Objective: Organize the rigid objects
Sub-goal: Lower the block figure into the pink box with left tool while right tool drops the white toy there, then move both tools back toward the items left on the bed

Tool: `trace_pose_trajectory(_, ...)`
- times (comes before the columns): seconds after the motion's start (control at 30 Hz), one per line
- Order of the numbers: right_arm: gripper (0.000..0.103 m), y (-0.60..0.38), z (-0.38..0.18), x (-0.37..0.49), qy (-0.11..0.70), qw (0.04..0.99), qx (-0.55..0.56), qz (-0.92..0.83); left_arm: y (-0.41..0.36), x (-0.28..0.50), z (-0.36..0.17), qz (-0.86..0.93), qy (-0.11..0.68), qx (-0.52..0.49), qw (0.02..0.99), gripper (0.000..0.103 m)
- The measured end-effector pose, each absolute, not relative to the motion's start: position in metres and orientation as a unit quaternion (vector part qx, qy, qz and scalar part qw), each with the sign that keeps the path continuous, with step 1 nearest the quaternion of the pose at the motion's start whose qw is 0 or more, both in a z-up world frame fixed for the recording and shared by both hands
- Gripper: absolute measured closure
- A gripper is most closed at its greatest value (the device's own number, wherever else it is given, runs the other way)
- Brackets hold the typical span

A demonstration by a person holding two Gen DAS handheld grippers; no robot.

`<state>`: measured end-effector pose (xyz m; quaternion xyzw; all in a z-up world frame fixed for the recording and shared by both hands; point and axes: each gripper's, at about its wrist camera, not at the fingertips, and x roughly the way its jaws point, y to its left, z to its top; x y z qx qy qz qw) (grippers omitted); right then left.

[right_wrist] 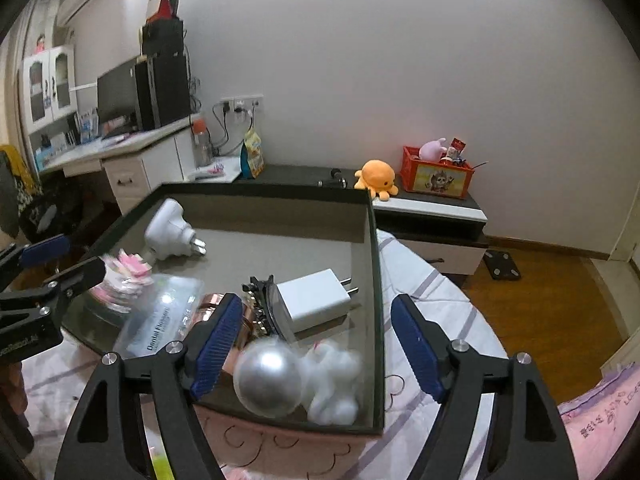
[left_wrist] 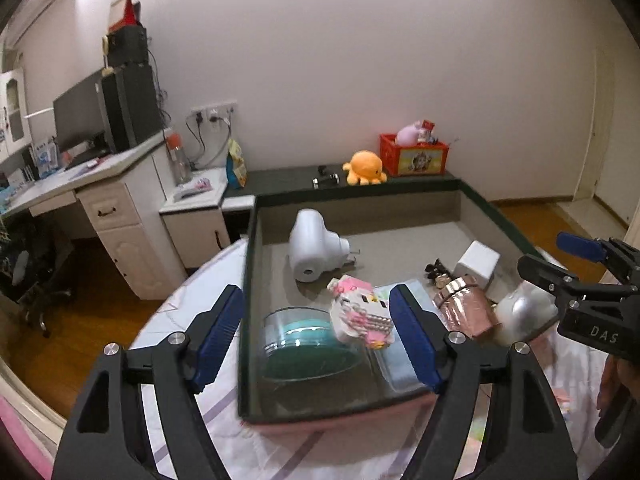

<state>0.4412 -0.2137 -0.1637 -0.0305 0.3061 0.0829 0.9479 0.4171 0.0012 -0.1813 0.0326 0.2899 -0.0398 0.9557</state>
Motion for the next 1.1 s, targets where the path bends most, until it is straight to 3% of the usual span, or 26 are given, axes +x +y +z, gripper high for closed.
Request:
trace_pose_trajectory(0.07, 0.024, -0.214, -0.153, 0.432, 0.296, 0.951, -0.024, 0.084, 0.004, 0.401, -0.17, -0.039, 0.275, 0.028, 0.96, 0.008)
trace_pose_trajectory(0.2, 0.022, -0.212, -0.125, 0.394, 0.258, 0.961, -0.007, 0.097, 0.005, 0.355, -0.143, -0.033, 0.23, 0.036, 0.972, 0.0)
trace_pose_trajectory(0.37, 0.021, -0.206, -0.094, 0.333, 0.21, 0.971, -0.002, 0.113, 0.008, 0.295, -0.111, -0.02, 0.183, 0.034, 0.982, 0.0)
trace_pose_trajectory(0.43, 0.003, -0.204, -0.083, 0.308, 0.193, 0.974, -0.003, 0.117, 0.007, 0.269, -0.102, -0.008, 0.166, 0.035, 0.985, 0.0)
trace_pose_trajectory(0.47, 0.0, -0.204, -0.077, 0.292, 0.178, 0.976, -0.004, 0.123, 0.007, 0.259, -0.098, -0.002, 0.16, 0.038, 0.986, 0.0)
trace_pose_trajectory(0.73, 0.0, -0.203, -0.057, 0.21, 0.123, 0.985, 0.004, 0.122, -0.004, 0.174, -0.08, 0.012, 0.107, 0.045, 0.993, 0.0)
trace_pose_trajectory(1.1, 0.0, -0.205, -0.049, 0.151, 0.09, 0.991, -0.004, 0.094, -0.018, 0.126, -0.071, -0.023, 0.084, 0.032, 0.996, 0.0)
